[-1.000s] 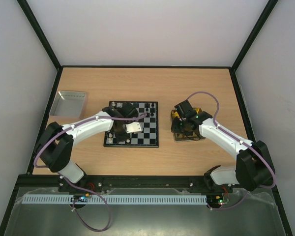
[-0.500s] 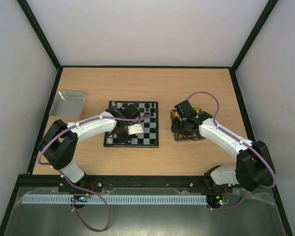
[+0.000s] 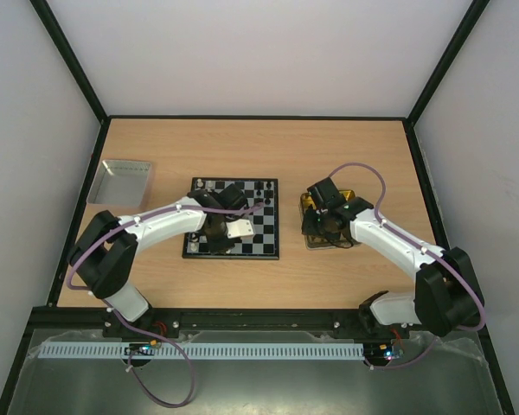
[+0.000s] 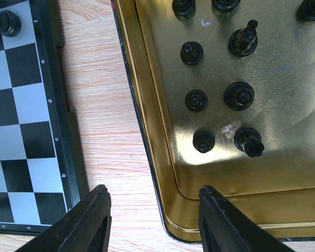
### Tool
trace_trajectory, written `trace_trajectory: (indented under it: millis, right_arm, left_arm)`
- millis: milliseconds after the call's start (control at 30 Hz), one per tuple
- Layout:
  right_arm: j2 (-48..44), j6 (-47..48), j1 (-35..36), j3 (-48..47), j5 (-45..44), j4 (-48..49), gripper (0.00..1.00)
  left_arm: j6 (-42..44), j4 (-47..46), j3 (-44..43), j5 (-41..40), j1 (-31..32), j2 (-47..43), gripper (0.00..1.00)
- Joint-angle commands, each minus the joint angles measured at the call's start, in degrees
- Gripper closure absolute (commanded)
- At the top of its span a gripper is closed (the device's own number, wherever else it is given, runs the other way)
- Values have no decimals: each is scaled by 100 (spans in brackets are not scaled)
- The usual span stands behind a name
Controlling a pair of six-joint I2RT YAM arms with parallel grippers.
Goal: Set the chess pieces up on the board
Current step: Move the chess piece to the chessboard.
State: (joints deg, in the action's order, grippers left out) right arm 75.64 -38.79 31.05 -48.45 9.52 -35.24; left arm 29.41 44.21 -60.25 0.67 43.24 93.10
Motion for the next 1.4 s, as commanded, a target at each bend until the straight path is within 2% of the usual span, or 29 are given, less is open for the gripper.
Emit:
trace_trajectory:
  millis: [0, 433, 833, 1033, 1367]
  right_arm:
    - [-136, 3, 24, 86, -73, 9, 55]
    - [-173, 14, 24, 119, -116, -3, 55]
    - [-128, 19, 24, 6, -152, -72, 55]
    - [-128, 25, 24, -31, -170, -110, 55]
    - [-135, 22, 24, 0, -161, -90, 55]
  left_arm:
    - [-5, 115, -213, 102, 50, 97, 58]
    - [11, 107, -179, 140, 105, 182, 66]
    - [52, 80, -154, 153, 123, 294, 80]
    - [71, 31, -70, 103, 123, 318, 98]
    - [165, -34, 190, -180, -21, 15, 98]
